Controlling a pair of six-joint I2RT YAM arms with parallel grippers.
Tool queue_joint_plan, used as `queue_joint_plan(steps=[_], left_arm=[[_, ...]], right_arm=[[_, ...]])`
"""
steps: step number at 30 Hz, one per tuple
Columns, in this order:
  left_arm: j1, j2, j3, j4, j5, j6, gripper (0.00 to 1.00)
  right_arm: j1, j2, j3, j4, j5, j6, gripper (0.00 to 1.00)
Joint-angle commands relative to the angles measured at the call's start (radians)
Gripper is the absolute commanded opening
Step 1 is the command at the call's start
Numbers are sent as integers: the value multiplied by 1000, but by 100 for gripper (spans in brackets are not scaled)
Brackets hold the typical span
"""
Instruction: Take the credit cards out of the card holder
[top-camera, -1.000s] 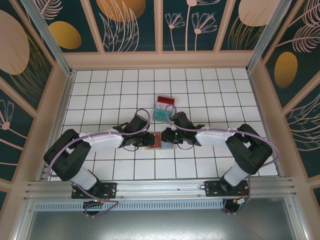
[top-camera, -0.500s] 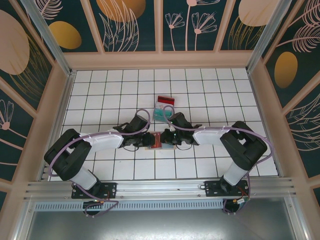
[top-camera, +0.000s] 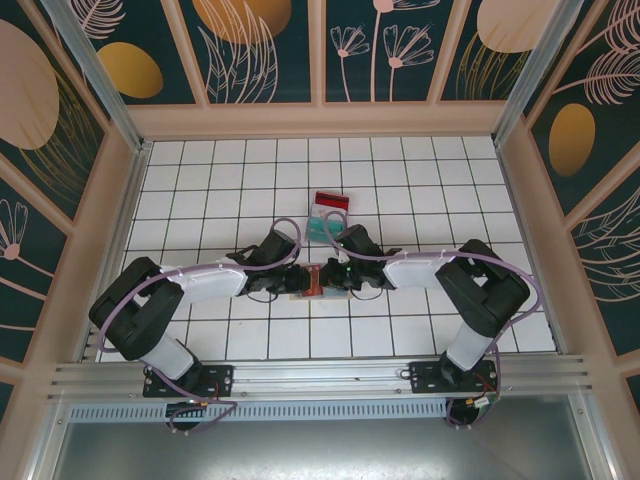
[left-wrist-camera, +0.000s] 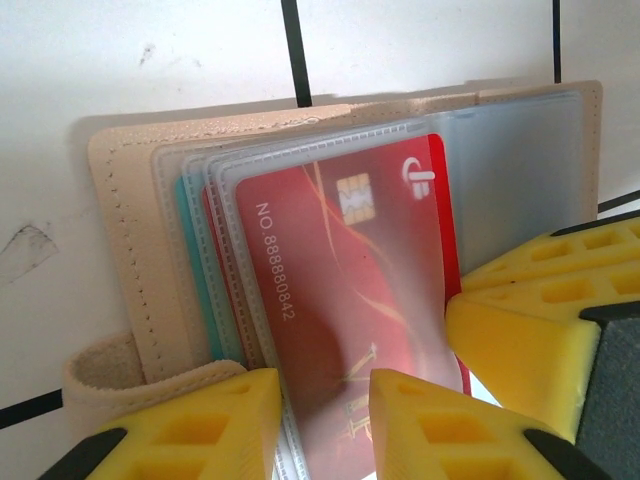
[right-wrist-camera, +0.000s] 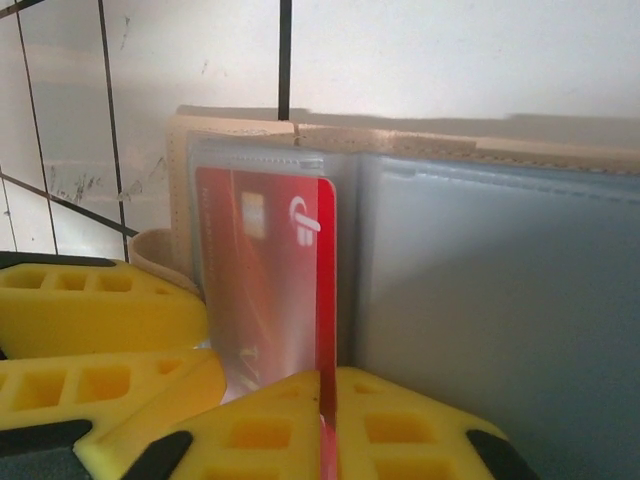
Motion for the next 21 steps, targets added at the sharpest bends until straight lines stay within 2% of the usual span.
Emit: queue_joint_plan(steps=[1, 4, 12, 21], left_arm=[[-1, 25, -11, -7, 11, -3, 31], [-1, 28, -10, -16, 7, -4, 24], [0, 45, -7, -72, -38, 4, 19], [-1, 57, -14, -95, -53, 4, 19]], right_arm=[[7, 13, 19, 22, -26, 5, 6], [5, 3, 8, 19, -20, 4, 0], [-10, -24, -24, 12, -6, 10, 0], [-42, -66, -65, -2, 5, 8, 0]])
